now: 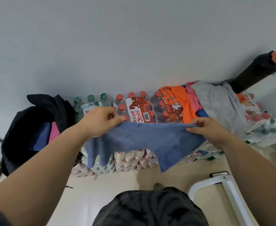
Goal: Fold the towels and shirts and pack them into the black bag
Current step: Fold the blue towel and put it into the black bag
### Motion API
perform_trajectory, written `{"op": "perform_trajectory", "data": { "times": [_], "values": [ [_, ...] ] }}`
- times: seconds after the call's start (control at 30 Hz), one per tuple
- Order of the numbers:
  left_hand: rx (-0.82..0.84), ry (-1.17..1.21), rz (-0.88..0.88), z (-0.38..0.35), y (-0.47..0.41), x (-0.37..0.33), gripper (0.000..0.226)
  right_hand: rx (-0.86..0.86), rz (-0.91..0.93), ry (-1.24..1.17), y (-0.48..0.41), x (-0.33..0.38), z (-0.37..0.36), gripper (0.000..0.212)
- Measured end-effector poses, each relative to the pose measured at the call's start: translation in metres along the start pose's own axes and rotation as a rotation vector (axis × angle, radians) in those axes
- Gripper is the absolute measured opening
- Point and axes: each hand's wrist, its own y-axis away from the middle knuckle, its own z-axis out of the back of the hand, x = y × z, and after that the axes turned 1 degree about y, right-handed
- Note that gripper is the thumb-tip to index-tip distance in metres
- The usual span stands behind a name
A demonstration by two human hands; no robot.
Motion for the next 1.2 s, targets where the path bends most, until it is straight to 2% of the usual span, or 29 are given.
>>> {"op": "perform_trajectory", "data": {
  "times": [0.13, 0.23, 0.27, 0.37, 0.43, 0.53, 0.6, 0.67, 0.73, 0.83, 0.93, 1.03, 1.2],
  "values": [
    [0.163, 0.12, 0.013, -0.006, -0.006, 0.004, 0.041, 0.047, -0.147, -0.223, 0.01, -0.008, 0.013, 0.011],
    [0.212, 0.232, 0.077, -0.007, -0.021, 0.004, 0.032, 0.139, -0.189, -0.145, 0.011, -0.003, 0.031, 0.036],
    [0.237, 0.282, 0.088, -0.004, -0.026, 0.002, 0.029, 0.169, -0.18, -0.101, 0.007, 0.001, 0.039, 0.039],
    [0.271, 0.423, 0.124, 0.011, -0.045, -0.013, 0.025, 0.221, -0.14, -0.057, -0.011, 0.031, 0.069, 0.022],
    [0.231, 0.417, 0.127, 0.024, -0.063, -0.028, 0.025, 0.208, -0.095, -0.038, -0.034, 0.054, 0.09, 0.022],
    [0.104, 0.315, 0.14, 0.038, -0.105, -0.045, 0.03, 0.145, -0.031, 0.031, -0.082, 0.082, 0.118, 0.024],
    [0.02, 0.084, 0.127, 0.041, -0.139, -0.048, 0.029, 0.029, 0.011, 0.093, -0.119, 0.092, 0.127, 0.022],
    [-0.092, -0.149, 0.133, 0.029, -0.171, -0.041, 0.024, -0.158, 0.044, 0.193, -0.156, 0.091, 0.125, 0.024],
    [-0.241, -0.323, 0.171, 0.007, -0.188, -0.035, 0.019, -0.322, 0.089, 0.446, -0.181, 0.081, 0.106, 0.038],
    [-0.331, -0.475, 0.114, -0.044, -0.187, -0.028, 0.035, -0.369, 0.173, 0.782, -0.189, 0.047, 0.053, 0.063],
    [-0.267, -0.46, 0.092, -0.097, -0.162, -0.029, 0.044, -0.253, 0.303, 0.881, -0.173, 0.018, 0.001, 0.072],
    [-0.075, -0.464, 0.233, -0.135, -0.134, -0.022, 0.069, -0.048, 0.322, 0.957, -0.174, -0.01, -0.025, 0.082],
    [-0.001, -0.515, 0.395, -0.138, -0.13, 0.008, 0.094, -0.029, 0.244, 1.021, -0.188, -0.035, -0.018, 0.09]
  ]
}}
